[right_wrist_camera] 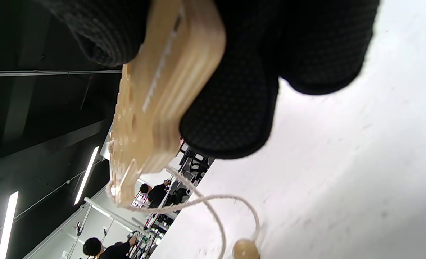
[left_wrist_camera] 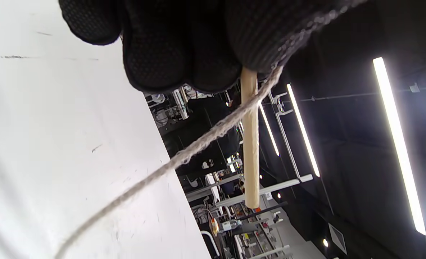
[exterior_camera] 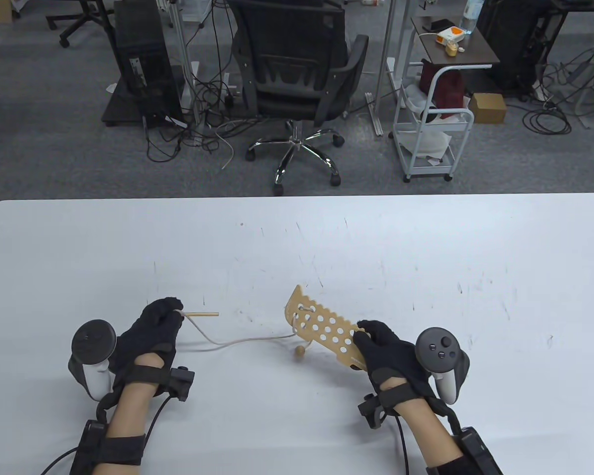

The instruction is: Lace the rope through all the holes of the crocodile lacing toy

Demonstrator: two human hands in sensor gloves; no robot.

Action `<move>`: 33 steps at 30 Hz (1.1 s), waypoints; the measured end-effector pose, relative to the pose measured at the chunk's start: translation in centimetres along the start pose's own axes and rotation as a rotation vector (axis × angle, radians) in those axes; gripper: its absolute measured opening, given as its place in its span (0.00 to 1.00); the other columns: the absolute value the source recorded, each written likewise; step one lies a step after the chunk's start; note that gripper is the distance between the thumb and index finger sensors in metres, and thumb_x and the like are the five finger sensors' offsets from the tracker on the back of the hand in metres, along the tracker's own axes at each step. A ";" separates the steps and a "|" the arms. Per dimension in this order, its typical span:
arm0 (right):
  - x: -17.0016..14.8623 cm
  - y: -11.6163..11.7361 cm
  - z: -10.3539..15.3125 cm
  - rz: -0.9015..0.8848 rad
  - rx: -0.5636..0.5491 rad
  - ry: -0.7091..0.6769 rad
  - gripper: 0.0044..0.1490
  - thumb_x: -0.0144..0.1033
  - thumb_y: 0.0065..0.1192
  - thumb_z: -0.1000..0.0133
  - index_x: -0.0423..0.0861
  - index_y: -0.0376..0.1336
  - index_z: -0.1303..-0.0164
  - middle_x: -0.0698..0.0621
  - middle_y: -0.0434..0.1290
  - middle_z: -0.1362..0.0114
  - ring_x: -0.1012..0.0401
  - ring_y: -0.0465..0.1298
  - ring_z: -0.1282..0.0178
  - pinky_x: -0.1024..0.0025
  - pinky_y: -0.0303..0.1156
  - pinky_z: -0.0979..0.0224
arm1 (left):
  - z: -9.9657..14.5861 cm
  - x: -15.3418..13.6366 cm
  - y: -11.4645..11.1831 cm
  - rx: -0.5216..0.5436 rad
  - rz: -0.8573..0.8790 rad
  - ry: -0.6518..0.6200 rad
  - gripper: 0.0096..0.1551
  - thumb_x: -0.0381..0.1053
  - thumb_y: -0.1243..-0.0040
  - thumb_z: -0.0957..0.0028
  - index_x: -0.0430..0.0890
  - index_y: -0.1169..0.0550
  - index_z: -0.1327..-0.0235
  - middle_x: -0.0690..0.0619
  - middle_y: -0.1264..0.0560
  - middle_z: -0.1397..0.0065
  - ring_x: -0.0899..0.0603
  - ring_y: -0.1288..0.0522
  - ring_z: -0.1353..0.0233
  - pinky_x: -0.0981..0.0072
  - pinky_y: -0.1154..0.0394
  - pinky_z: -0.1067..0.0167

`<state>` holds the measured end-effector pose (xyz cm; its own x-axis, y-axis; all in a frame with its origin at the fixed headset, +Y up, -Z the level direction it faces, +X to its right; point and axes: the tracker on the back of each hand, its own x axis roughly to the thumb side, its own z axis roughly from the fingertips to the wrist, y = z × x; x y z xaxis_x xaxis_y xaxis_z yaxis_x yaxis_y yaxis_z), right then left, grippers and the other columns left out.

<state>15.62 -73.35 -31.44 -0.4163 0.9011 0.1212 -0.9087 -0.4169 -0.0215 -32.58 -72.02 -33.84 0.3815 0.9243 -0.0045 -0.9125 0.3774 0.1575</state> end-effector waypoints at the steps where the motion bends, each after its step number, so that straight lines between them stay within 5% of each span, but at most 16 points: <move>1: 0.1 0.2 0.1 -0.002 0.011 -0.005 0.28 0.45 0.63 0.48 0.44 0.67 0.41 0.50 0.82 0.53 0.56 0.88 0.63 0.55 0.79 0.52 | 0.0 0.1 -0.2 -0.010 -0.002 -0.002 0.23 0.50 0.33 0.54 0.57 0.19 0.43 0.54 0.18 0.42 0.42 0.19 0.40 0.42 0.30 0.31; 8: 0.4 1.4 0.5 -0.040 0.076 -0.007 0.28 0.45 0.63 0.48 0.45 0.67 0.41 0.50 0.82 0.52 0.56 0.88 0.63 0.55 0.79 0.51 | 0.3 0.5 -2.4 -0.098 -0.068 -0.013 0.23 0.49 0.32 0.55 0.56 0.18 0.44 0.53 0.16 0.42 0.42 0.17 0.41 0.42 0.28 0.33; 16: 0.9 2.2 0.9 -0.057 0.106 -0.032 0.28 0.45 0.63 0.48 0.45 0.67 0.41 0.50 0.82 0.52 0.55 0.88 0.62 0.55 0.79 0.51 | 0.8 0.1 -5.3 -0.296 0.096 0.048 0.23 0.48 0.33 0.54 0.56 0.19 0.43 0.53 0.16 0.41 0.42 0.17 0.41 0.42 0.28 0.33; 33: 1.2 3.0 1.1 -0.143 0.174 -0.084 0.28 0.45 0.62 0.48 0.45 0.67 0.41 0.50 0.82 0.52 0.55 0.88 0.62 0.55 0.79 0.51 | 1.7 0.1 -7.7 -0.489 0.270 0.095 0.23 0.48 0.34 0.53 0.55 0.20 0.42 0.53 0.17 0.42 0.42 0.18 0.41 0.42 0.29 0.32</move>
<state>12.41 -73.71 -30.31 -0.2734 0.9423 0.1934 -0.9359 -0.3069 0.1726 -25.31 -74.89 -33.41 0.1313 0.9840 -0.1201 -0.9464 0.0884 -0.3106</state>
